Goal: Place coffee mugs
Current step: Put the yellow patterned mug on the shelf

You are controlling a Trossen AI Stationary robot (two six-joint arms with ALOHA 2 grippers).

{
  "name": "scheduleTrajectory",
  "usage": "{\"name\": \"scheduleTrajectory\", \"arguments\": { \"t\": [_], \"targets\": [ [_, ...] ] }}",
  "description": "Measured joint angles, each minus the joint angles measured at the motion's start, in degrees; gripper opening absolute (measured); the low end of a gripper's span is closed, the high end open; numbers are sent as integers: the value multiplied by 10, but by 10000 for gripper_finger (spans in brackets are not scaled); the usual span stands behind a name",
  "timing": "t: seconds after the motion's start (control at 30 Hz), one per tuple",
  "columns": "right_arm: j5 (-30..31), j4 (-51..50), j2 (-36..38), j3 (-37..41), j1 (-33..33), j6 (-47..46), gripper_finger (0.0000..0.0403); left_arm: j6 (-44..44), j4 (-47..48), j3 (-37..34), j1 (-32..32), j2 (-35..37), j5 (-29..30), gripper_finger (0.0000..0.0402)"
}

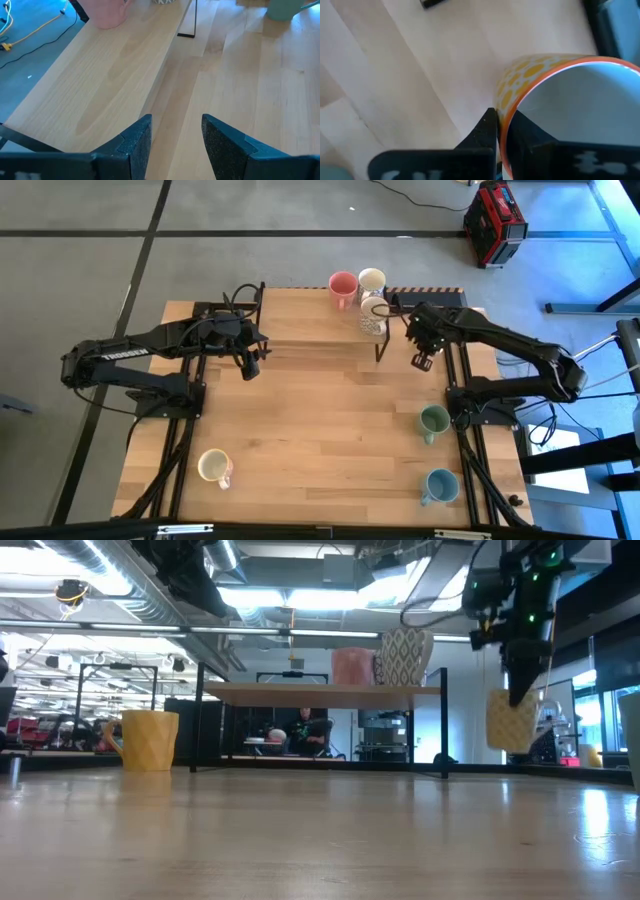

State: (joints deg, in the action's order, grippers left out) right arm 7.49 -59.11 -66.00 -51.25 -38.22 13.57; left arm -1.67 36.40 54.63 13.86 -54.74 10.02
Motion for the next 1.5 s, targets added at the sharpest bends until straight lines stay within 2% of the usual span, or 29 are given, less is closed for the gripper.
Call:
{"name": "scheduleTrajectory", "arguments": {
  "t": [0.23, 0.37, 0.7, 0.87, 1.03, 1.17, 1.37, 1.5],
  "targets": [
    [-11, -61, 35, -52, 1, -24, 3, 0, 0, 0, 0, 0, 0, 167],
    [-9, -84, 51, -58, 39, -53, 3, 0, 0, 0, 0, 0, 0, 167],
    [-27, -94, 52, -59, 235, -165, 3, 15, 6, 0, 0, 0, 9, 167],
    [-26, -53, 33, -59, 327, -196, 3, 24, 6, 0, 0, 0, 15, 167],
    [-36, 4, -9, -59, 403, -199, 3, 31, 26, 0, 0, 0, 22, 167],
    [-48, 20, -67, -80, 445, -213, 3, 69, 22, 0, -1, 0, 16, 167],
    [-42, 22, -187, -172, 467, -274, 3, 86, 44, 0, -1, 0, -13, 167],
    [-45, 21, -273, -250, 466, -319, 3, 68, 50, 0, -5, 0, -62, 167]
  ]
}}
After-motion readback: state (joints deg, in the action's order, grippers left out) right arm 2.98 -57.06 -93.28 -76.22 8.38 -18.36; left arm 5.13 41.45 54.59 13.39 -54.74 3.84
